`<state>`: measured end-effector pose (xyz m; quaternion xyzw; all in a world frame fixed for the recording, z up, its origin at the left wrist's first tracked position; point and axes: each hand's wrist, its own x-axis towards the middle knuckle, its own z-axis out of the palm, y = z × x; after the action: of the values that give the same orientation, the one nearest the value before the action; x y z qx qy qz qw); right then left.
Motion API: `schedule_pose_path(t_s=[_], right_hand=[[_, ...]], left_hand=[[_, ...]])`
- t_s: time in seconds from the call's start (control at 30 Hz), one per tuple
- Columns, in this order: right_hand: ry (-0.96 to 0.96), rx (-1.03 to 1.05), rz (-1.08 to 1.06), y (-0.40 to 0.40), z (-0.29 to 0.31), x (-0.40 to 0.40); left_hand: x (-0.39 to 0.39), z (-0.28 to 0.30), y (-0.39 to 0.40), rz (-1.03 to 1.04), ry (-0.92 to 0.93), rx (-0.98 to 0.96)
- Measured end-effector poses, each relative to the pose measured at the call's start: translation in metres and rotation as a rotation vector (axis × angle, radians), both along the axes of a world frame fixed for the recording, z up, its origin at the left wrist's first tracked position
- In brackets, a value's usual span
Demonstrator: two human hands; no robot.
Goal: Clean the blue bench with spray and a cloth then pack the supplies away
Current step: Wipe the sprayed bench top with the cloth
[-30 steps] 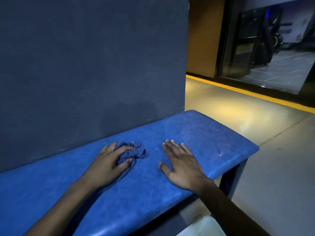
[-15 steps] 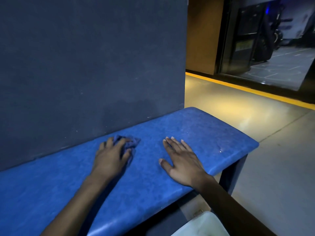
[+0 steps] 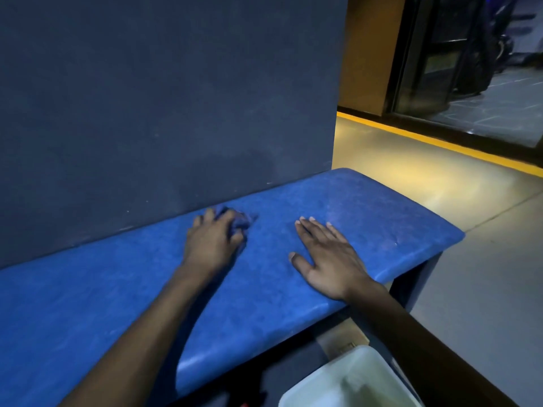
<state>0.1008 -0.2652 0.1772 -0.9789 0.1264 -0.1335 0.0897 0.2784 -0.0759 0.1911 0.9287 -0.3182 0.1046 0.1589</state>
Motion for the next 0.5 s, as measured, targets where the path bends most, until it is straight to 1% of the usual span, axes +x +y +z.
schedule_pose_path(t_s=[0.07, 0.1, 0.13, 0.23, 0.3, 0.37, 0.43, 0.5], right_hand=[[0.002, -0.007, -0.013, 0.001, -0.001, 0.001], [0.004, -0.007, -0.014, 0.001, -0.002, 0.001], [0.001, -0.006, -0.017, 0.001, -0.003, 0.001], [-0.002, -0.010, -0.010, 0.000, -0.003, 0.000], [-0.009, -0.010, -0.013, 0.000, -0.002, 0.000], [0.002, -0.010, -0.010, 0.001, -0.002, 0.000], [0.000, 0.000, -0.011, 0.002, -0.001, 0.000], [0.005, 0.001, -0.017, 0.003, -0.001, 0.000]], left_hand=[[0.031, 0.006, 0.000, 0.162, 0.046, -0.019], [0.035, 0.007, -0.007, 0.181, 0.068, -0.032], [0.030, 0.006, -0.015, 0.138, 0.078, -0.048], [-0.010, 0.007, -0.015, -0.155, 0.109, -0.034], [-0.034, 0.010, 0.010, -0.306, 0.136, -0.023], [-0.044, 0.014, 0.043, -0.372, 0.168, -0.041], [-0.027, 0.016, 0.069, -0.343, 0.152, -0.043], [0.013, 0.015, 0.082, -0.183, 0.087, -0.041]])
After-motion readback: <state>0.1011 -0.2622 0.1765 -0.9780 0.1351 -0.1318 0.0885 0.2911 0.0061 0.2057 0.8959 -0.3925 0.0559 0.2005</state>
